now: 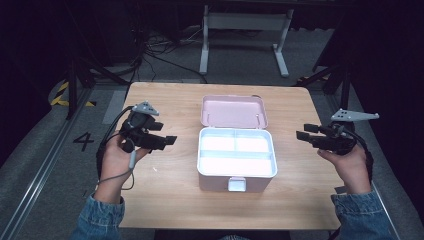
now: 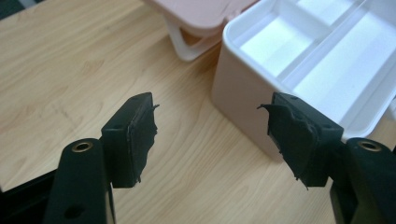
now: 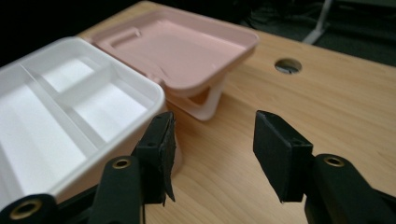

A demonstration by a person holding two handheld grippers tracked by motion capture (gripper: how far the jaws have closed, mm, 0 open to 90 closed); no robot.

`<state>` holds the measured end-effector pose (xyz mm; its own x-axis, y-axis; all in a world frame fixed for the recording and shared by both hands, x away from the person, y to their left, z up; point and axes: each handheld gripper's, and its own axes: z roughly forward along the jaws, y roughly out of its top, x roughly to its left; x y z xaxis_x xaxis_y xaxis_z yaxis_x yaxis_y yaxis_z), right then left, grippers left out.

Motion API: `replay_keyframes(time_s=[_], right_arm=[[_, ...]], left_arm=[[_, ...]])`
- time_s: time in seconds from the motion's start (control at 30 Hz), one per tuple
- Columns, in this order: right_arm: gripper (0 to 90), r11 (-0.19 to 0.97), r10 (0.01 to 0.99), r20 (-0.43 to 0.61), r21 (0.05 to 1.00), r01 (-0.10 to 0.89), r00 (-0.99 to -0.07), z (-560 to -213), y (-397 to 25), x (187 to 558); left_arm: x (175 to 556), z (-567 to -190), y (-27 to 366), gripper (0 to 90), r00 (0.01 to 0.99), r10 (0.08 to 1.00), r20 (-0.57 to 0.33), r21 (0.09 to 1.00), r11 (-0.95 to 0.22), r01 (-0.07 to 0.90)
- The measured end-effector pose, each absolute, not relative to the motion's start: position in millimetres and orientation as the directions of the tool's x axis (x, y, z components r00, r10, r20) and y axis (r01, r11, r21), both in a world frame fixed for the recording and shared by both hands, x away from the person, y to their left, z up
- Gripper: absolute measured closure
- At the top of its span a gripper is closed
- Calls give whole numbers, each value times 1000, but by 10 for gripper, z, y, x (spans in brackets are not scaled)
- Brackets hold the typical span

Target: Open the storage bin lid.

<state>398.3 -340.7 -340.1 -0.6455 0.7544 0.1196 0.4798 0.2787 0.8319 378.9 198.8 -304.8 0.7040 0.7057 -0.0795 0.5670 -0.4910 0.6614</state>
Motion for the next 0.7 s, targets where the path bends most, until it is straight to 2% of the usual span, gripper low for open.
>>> replay_keyframes(time_s=[0.17, 0.4, 0.7], right_arm=[[470, 307, 783, 102, 794, 524, -614, -3502, -3499, 4015], [459, 319, 796, 98, 771, 552, -597, -3617, -3584, 4048], [440, 338, 798, 92, 750, 569, -595, -3672, -3580, 4065]], left_arm=[[3772, -3243, 2076, 302, 673, 735, -82, 648, -474, 596], [3855, -3534, 2090, 300, 648, 755, -99, 564, -494, 662], [3900, -3662, 2155, 288, 627, 772, -106, 508, -500, 701]])
